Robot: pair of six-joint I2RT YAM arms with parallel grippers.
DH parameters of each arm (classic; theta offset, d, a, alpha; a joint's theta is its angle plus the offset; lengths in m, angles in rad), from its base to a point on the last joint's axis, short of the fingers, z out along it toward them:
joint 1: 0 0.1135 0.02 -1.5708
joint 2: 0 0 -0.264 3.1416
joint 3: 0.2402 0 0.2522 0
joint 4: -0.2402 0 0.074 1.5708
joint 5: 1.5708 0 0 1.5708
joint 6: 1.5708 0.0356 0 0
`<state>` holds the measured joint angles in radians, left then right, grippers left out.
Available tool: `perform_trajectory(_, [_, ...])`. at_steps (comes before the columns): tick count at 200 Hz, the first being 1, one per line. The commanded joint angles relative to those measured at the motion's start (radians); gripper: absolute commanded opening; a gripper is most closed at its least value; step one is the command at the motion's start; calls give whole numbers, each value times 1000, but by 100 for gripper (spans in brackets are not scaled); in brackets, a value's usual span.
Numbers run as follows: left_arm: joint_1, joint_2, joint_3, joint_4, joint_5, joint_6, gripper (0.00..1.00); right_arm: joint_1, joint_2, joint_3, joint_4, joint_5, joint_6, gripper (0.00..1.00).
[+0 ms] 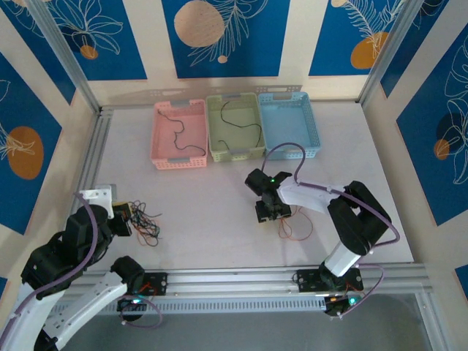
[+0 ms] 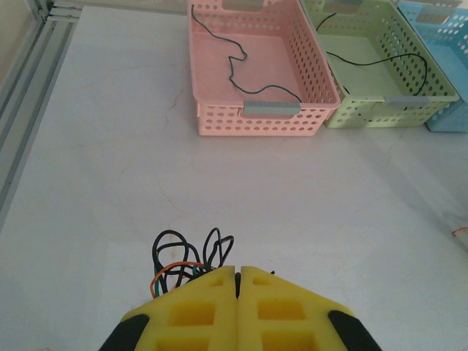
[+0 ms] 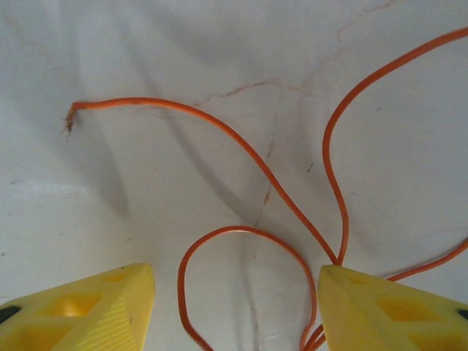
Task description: Untangle the cables
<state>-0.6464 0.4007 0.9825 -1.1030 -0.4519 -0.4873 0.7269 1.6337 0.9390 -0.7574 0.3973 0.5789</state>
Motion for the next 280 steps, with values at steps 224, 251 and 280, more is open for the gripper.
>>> perform_trajectory(224, [-1,-20,-8,23,3,13,0,-342,-279,620,-149,-114,-52,0])
perform_trajectory(251, [1,-20,-9,25,6,13,0,-345,-326,418,-92,-144,-5,0])
perform_trajectory(280, [0,-17,-8,26,11,16,0,-360,-364,207,-38,-195,37,0])
